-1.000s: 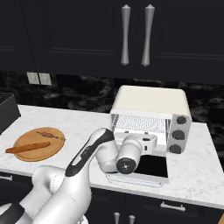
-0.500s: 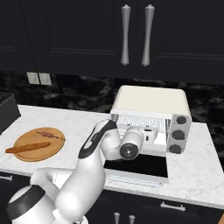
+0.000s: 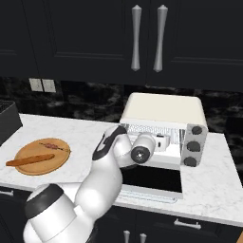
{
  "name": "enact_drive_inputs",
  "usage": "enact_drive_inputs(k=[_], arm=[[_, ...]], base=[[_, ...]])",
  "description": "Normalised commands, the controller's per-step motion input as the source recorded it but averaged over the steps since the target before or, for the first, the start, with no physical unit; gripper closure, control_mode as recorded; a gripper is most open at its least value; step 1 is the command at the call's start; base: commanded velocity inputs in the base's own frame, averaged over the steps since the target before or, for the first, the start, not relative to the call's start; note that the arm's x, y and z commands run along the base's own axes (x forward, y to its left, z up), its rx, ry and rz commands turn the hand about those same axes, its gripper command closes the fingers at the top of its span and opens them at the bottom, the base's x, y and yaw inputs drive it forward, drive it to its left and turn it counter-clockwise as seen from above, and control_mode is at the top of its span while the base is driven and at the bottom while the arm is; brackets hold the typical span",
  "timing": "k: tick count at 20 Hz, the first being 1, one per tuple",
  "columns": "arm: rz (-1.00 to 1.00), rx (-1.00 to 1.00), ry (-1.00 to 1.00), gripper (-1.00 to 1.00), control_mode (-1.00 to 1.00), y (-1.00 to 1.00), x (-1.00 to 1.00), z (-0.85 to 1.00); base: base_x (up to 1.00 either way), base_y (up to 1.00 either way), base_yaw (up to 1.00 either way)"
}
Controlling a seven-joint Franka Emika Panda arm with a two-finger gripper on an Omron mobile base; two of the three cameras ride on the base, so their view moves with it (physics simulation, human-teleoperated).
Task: Pick up the kebab skewer and baguette bread, and place them inside the toaster oven. Close the toaster oven door and start by setting the timer.
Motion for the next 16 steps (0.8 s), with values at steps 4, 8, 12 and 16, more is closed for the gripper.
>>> enact_drive_inputs(k=[4, 8, 12, 16], arm=[[0.0, 0.0, 0.0, -1.0, -1.0, -0.02, 0.15, -0.14], [0.0, 0.0, 0.0, -1.0, -1.0, 0.0, 0.31, -0.09], [0.0, 0.0, 0.03, -1.0, -1.0, -0.08, 0.33, -0.06], [0.0, 0.0, 0.12, -1.0, -1.0, -0.08, 0.11, -0.21]], base=[[0.0, 0.0, 0.0], [0.0, 0.0, 0.0], [0.0, 0.0, 0.0], [0.0, 0.0, 0.0]])
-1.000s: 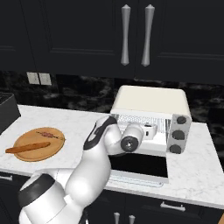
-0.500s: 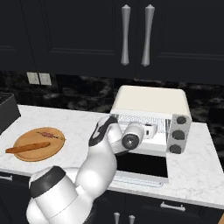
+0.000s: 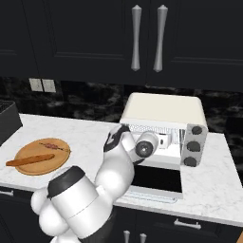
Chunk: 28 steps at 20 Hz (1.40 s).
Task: Pick up the kebab skewer and baguette bread, and place them inside the toaster oven. Close the toaster oven door and start by setting the timer.
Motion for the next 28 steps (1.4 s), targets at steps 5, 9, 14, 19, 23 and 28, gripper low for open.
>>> enact_drive_inputs(k=[5, 9, 14, 19, 23, 28], arm=[[0.0, 0.0, 0.2, -1.0, -1.0, -0.06, 0.0, -0.25], [0.0, 0.0, 0.03, -1.0, -1.0, -0.04, 0.12, -0.05], [0.0, -0.01, 0.01, -1.0, -1.0, -0.09, -0.1, -0.66], [0.0, 0.0, 0.02, -1.0, -1.0, -0.13, -0.57, -1.0], [0.0, -0.02, 0.1, -1.0, -1.0, -0.15, -0.89, -1.0], [0.0, -0.05, 0.17, -1.0, -1.0, -0.15, -0.98, -1.0]], base=[[0.0, 0.0, 0.0], [0.0, 0.0, 0.0], [0.0, 0.0, 0.0], [0.0, 0.0, 0.0], [0.0, 0.0, 0.0], [0.0, 0.0, 0.0]])
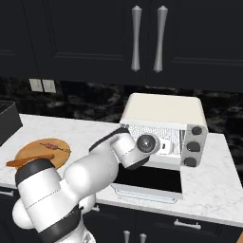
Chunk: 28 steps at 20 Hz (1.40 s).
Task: Pick up the kebab skewer and baguette bread, and place them inside the toaster oven. Close the toaster oven door and start by setting the timer.
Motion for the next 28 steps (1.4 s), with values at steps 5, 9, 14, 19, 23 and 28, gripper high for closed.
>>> enact_drive_inputs(k=[5, 9, 14, 19, 23, 28], arm=[[0.0, -0.05, 0.2, -1.0, -1.0, -0.13, -0.89, -1.0], [0.0, -0.07, 0.18, -1.0, -1.0, -0.03, -0.86, -1.0], [0.0, -0.09, 0.2, -1.0, -1.0, -0.01, -0.8, -0.94], [0.02, -0.01, 0.12, -1.0, -1.0, 0.0, -0.59, -0.11], [0.0, 0.0, 0.06, -1.0, -1.0, -0.04, -0.32, 0.65], [0.0, 0.0, 0.11, -1.0, -1.0, 0.13, -0.15, 0.86]], base=[[0.0, 0.0, 0.0], [0.0, 0.0, 0.0], [0.0, 0.0, 0.0], [0.0, 0.0, 0.0], [0.0, 0.0, 0.0], [0.0, 0.0, 0.0]])
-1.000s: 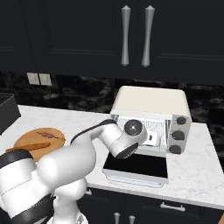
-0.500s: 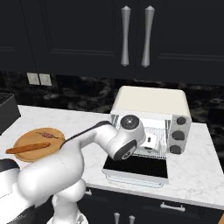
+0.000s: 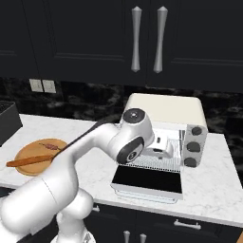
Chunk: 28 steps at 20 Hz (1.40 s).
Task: Pick up the kebab skewer and baguette bread, and place them inside the toaster oven. Close the toaster oven door and start by setting the timer.
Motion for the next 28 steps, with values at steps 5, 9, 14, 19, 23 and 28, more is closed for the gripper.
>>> enact_drive_inputs(k=[5, 9, 14, 19, 23, 28], arm=[[0.0, -0.01, 0.07, -1.0, -1.0, 0.82, -0.61, 0.25], [0.0, 0.0, 0.03, -1.0, -1.0, 0.99, -0.22, 0.28], [0.0, 0.0, 0.06, -1.0, -1.0, 1.0, -0.11, 0.22], [-0.02, 0.0, 0.04, -1.0, -1.0, 1.0, 0.0, 0.04], [-0.01, 0.04, 0.1, -1.0, -1.0, 0.99, 0.0, 0.0], [-0.03, 0.09, 0.12, -1.0, -1.0, 0.99, 0.0, 0.0]], base=[[0.0, 0.0, 0.0], [0.0, 0.0, 0.0], [0.0, 0.0, 0.0], [0.0, 0.0, 0.0], [0.0, 0.0, 0.0], [0.0, 0.0, 0.0]])
